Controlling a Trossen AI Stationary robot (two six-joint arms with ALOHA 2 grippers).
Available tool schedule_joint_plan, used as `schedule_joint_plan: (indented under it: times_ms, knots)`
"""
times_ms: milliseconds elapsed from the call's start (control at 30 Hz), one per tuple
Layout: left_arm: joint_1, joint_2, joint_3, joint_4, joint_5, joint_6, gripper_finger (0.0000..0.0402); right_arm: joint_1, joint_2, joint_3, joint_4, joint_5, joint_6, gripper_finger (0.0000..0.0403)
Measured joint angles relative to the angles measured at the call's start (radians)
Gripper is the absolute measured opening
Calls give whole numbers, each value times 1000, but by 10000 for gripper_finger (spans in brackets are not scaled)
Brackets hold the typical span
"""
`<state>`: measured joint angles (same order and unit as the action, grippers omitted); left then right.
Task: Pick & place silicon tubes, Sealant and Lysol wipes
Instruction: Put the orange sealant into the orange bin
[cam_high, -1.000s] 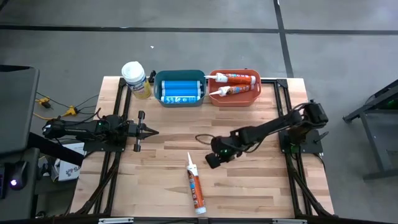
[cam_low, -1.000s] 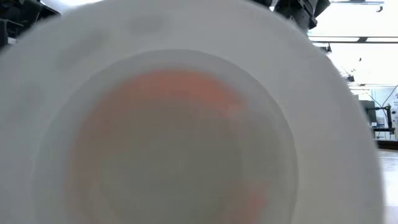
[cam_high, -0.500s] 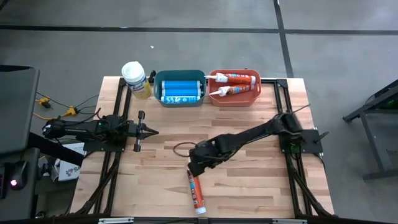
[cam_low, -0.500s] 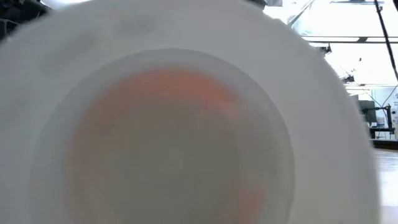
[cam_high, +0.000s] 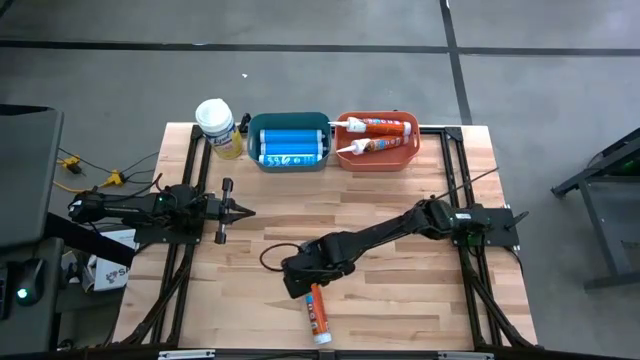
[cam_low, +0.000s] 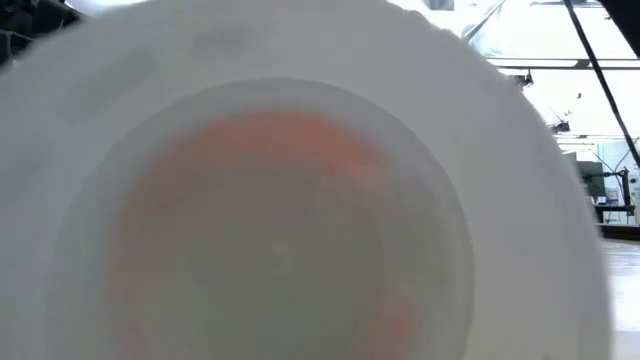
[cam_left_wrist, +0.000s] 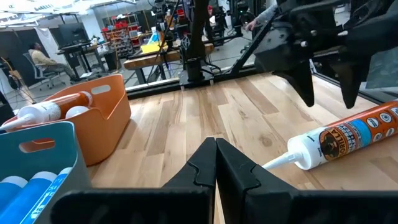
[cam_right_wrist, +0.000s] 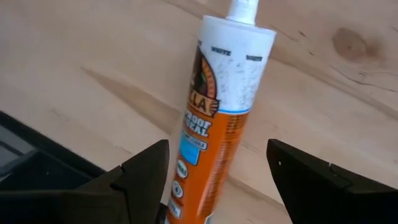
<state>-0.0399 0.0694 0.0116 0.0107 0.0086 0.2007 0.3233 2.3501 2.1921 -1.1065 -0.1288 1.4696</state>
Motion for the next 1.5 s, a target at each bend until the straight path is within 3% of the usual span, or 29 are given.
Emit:
schedule_joint_plan:
  times_ms: [633, 1500]
  knots:
    - [0, 0, 0, 0, 0, 0, 0, 70, 7, -16, 48, 90, 51, 269]
    - [0, 0, 0, 0, 0, 0, 0, 69, 46, -16, 99, 79, -64, 269]
